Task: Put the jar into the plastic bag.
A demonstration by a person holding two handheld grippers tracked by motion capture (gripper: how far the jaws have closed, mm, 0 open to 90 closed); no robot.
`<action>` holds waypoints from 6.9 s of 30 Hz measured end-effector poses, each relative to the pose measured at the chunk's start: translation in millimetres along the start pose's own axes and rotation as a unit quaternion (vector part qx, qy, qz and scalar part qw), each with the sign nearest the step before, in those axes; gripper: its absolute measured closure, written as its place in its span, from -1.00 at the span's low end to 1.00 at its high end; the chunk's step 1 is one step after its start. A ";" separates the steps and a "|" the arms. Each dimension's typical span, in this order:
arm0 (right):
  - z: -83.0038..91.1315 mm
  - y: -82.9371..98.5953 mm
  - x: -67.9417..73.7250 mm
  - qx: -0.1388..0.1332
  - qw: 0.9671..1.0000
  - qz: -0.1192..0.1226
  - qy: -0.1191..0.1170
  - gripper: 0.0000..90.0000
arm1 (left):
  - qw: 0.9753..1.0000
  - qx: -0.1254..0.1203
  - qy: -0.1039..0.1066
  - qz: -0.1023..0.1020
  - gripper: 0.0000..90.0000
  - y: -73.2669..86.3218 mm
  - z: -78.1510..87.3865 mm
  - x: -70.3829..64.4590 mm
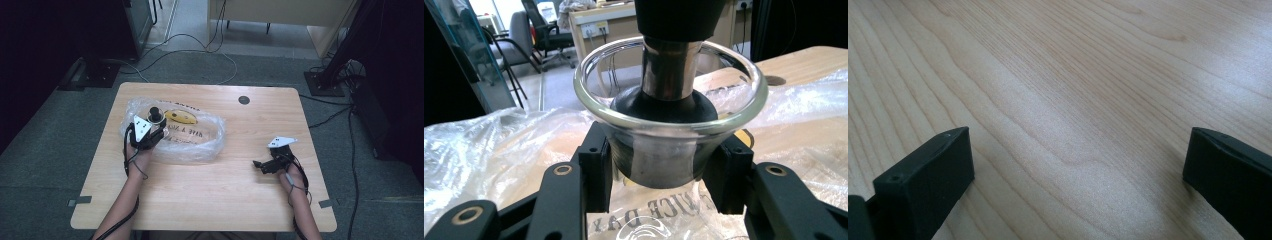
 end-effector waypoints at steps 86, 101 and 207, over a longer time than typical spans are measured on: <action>0.6 0.7 1.0 0.000 1.000 0.003 -0.004 -1.00 | 0.985 0.114 0.125 0.023 -0.43 -12.4 34.4 16.5; 0.1 0.0 0.1 0.001 1.000 0.008 -0.010 -1.00 | 0.979 0.145 0.143 0.001 -0.43 -7.3 43.3 11.3; -2.1 -2.3 -4.6 0.001 1.000 0.022 -0.023 -1.00 | 0.921 0.328 0.206 -0.044 -0.52 66.9 85.8 57.6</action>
Point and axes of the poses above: each handheld gripper's, and its own axes: z roughly backward along the jaws, y roughly out of its underside, x roughly to its left, the point moved 3 cm from there along -z, roughly forward along the jaws, and after that the axes turned 2 degrees about -y, right-handed, at the moved point
